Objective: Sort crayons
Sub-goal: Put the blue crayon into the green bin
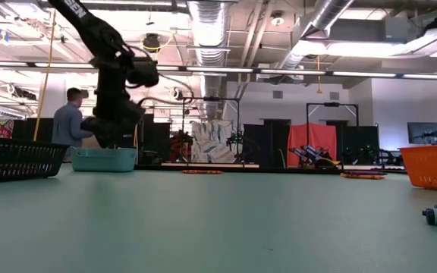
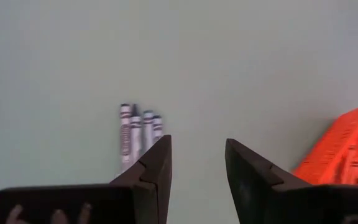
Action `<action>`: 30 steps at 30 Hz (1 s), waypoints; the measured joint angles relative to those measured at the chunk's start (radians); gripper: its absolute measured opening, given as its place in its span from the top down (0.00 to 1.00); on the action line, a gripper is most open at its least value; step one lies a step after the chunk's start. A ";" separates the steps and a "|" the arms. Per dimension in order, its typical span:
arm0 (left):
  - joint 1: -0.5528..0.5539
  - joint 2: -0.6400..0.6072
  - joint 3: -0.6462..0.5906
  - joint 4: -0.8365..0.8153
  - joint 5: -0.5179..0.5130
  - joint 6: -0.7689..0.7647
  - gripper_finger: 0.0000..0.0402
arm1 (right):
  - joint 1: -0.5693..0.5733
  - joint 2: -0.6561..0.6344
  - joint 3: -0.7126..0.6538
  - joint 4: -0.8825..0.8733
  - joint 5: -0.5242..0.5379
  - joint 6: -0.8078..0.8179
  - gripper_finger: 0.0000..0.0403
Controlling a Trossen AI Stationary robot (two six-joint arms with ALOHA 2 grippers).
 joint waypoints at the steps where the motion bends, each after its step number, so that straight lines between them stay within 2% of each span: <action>1: -0.016 -0.014 0.000 -0.005 0.015 -0.013 0.65 | 0.000 0.000 0.000 0.010 -0.015 -0.001 0.65; 6: -0.111 -0.114 0.000 -0.020 0.088 -0.088 0.65 | 0.000 -0.001 -0.006 0.046 -0.058 -0.002 0.65; 10: -0.204 -0.211 0.000 -0.023 0.194 -0.189 0.65 | 0.000 -0.002 -0.064 0.142 -0.084 -0.026 0.65; 14: -0.320 -0.305 0.000 -0.027 0.317 -0.316 0.65 | -0.007 -0.001 -0.136 0.238 -0.120 -0.047 0.65; 19: -0.497 -0.383 0.000 -0.021 0.443 -0.448 0.65 | -0.007 -0.001 -0.164 0.257 -0.124 -0.047 0.65; 30: -0.883 -0.365 0.000 0.105 0.434 -0.638 0.65 | -0.015 0.009 -0.188 0.258 -0.122 -0.063 0.65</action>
